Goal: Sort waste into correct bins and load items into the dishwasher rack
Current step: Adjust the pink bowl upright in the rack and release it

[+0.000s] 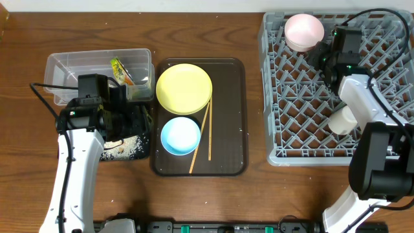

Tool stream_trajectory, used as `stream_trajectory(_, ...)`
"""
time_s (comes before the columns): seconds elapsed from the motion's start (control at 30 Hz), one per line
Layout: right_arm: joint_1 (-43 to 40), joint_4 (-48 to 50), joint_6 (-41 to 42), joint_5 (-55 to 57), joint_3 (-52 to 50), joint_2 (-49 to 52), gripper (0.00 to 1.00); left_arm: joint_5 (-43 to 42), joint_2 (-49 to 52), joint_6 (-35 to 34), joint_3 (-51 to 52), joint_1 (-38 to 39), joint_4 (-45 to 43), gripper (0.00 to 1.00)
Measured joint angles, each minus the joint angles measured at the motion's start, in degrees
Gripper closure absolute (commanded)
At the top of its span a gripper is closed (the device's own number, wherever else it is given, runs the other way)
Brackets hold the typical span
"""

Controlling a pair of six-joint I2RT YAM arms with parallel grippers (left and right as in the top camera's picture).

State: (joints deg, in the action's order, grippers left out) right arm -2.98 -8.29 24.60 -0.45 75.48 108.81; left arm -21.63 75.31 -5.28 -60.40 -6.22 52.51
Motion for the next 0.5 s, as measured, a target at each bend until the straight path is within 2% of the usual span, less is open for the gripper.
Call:
stream_trajectory(0.1,0.0,1.73,0.66,-0.02,0.0,0.11,0.72,0.0,0.0,0.0,0.0,0.0,-0.02,0.34)
stream_trajectory(0.33,0.0,0.28,1.09,-0.04,-0.02,-0.48,0.67,0.0,0.0,0.0,0.0,0.0,-0.02,0.34)
stream_trajectory(0.5,-0.07,0.72,1.09,0.0,-0.2,-5.31,0.67,0.0,0.0,0.0,0.0,0.0,-0.02,0.34)
